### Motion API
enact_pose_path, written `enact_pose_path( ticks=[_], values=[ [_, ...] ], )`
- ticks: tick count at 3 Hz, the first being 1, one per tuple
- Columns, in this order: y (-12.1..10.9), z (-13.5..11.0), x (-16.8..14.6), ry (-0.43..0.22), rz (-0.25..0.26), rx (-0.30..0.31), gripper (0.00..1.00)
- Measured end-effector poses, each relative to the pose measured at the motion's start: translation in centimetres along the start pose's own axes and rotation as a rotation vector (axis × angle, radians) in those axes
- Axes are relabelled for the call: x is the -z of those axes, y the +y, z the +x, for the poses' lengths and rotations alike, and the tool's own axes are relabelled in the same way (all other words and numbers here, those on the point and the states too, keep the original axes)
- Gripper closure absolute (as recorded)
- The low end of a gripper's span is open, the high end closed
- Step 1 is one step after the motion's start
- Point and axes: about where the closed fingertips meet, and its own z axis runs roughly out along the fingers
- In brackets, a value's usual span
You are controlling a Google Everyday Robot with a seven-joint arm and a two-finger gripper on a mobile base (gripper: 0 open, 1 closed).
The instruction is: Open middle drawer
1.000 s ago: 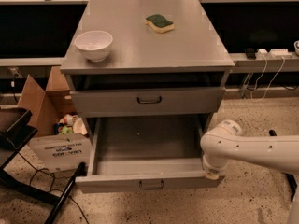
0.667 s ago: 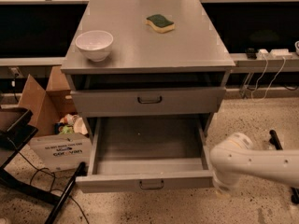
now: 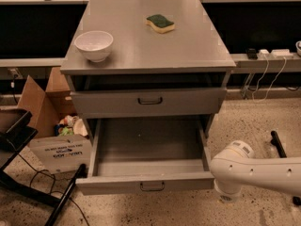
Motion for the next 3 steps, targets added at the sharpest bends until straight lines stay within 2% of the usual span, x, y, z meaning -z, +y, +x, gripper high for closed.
enact_pose_path(
  ticks=[1, 2, 3],
  values=[
    [1.0, -2.3, 4.3, -0.031, 0.137, 0.071, 0.11],
    [0.6, -5.9, 8.1, -0.096, 0.238, 0.162, 0.00],
    [-2.2, -10.3, 8.2, -0.149, 0.255, 0.247, 0.00]
  ],
)
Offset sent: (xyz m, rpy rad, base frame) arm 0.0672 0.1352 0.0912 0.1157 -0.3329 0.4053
